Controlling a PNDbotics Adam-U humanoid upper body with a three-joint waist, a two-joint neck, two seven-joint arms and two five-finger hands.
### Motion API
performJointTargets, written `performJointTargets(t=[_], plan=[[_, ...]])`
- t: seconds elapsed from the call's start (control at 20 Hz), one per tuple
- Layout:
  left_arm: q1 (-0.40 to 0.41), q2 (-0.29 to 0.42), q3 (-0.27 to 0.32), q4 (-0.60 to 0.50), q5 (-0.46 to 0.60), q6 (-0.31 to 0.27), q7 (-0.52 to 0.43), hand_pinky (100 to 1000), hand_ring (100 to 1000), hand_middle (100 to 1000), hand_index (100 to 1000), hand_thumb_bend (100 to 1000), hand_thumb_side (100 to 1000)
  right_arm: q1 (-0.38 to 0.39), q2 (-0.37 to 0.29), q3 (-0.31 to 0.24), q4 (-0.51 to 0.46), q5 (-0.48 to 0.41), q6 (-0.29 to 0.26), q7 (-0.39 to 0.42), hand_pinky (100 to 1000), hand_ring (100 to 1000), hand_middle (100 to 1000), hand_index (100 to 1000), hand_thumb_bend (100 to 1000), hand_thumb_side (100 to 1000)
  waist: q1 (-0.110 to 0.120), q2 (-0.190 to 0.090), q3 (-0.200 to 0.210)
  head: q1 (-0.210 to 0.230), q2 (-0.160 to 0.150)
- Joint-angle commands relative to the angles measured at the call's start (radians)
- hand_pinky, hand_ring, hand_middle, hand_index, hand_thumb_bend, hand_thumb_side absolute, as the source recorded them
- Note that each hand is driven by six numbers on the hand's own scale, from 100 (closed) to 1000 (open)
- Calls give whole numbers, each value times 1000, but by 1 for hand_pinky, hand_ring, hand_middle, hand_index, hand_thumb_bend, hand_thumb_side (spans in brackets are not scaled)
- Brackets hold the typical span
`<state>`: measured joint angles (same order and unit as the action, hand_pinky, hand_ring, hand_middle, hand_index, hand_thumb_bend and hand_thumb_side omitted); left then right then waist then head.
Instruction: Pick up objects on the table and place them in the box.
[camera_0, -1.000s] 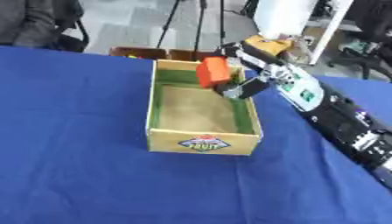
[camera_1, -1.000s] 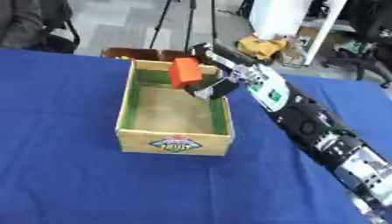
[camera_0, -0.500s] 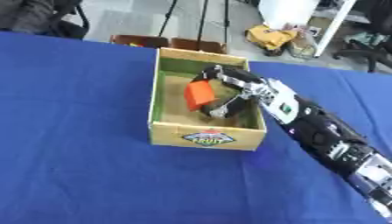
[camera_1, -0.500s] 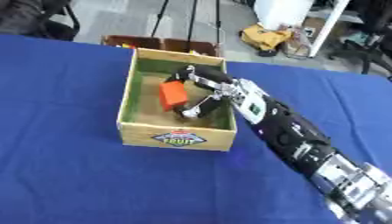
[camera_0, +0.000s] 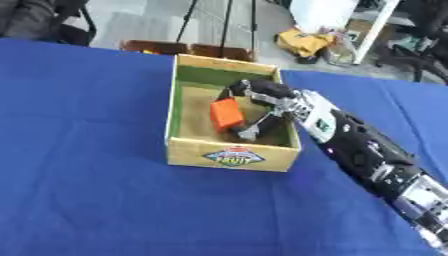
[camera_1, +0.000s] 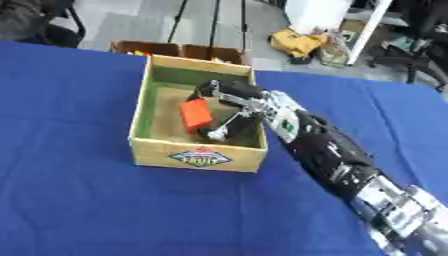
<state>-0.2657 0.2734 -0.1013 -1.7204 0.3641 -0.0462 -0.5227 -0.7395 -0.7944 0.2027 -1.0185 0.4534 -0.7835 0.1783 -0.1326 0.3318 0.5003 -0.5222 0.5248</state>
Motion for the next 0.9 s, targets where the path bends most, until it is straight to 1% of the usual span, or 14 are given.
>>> performJointTargets(t=[0.05,0.15,0.3,0.4,0.55,0.6,0.65,0.7,0.8,0.85,0.9], plan=[[-8,7,4,-15,3,0,4,597,558,344,679,493,1000,2,-9,-5,6,8,-13,-20,849,854,812,909,457,772,13,-16,-2,-1,-16],[-7,8,5,-14,2,0,5,596,558,343,679,494,1000,3,-11,-6,4,6,-17,-32,848,857,822,921,549,800,15,-17,-6,0,-17],[-5,8,6,-13,0,0,6,596,558,343,679,495,1000,7,-17,-9,-11,0,-20,-52,849,861,830,928,587,794,17,-19,-14,1,-16],[-1,9,8,-12,-1,-1,8,596,558,343,679,496,1000,10,-25,-13,-31,-10,-20,-71,849,862,830,929,597,782,19,-21,-22,3,-16],[6,10,11,-9,-5,-2,11,595,558,343,679,498,1000,21,-43,-16,-81,-42,-12,-105,849,864,811,921,597,720,21,-26,-39,8,-14],[8,11,13,-8,-7,-3,12,595,558,343,679,499,1000,27,-51,-16,-104,-60,-8,-115,846,860,795,916,590,685,22,-28,-47,11,-13],[11,12,14,-7,-8,-3,13,594,558,343,679,499,1000,33,-58,-16,-127,-80,-2,-122,841,848,771,907,559,636,23,-31,-54,14,-12],[14,13,15,-6,-9,-3,14,594,558,343,679,499,1000,39,-65,-16,-149,-106,4,-128,839,843,763,904,545,617,24,-34,-62,16,-12],[20,15,17,-4,-11,-4,16,594,558,343,679,499,1000,52,-80,-16,-195,-170,22,-134,830,829,731,891,463,553,25,-42,-78,21,-11],[23,16,18,-2,-12,-4,17,594,558,343,678,502,1000,59,-88,-16,-220,-209,34,-132,827,825,722,888,415,633,26,-47,-86,23,-10],[26,18,18,-1,-13,-4,18,594,558,343,678,500,1000,64,-96,-15,-243,-246,46,-127,826,824,716,886,416,519,27,-51,-93,24,-9]])
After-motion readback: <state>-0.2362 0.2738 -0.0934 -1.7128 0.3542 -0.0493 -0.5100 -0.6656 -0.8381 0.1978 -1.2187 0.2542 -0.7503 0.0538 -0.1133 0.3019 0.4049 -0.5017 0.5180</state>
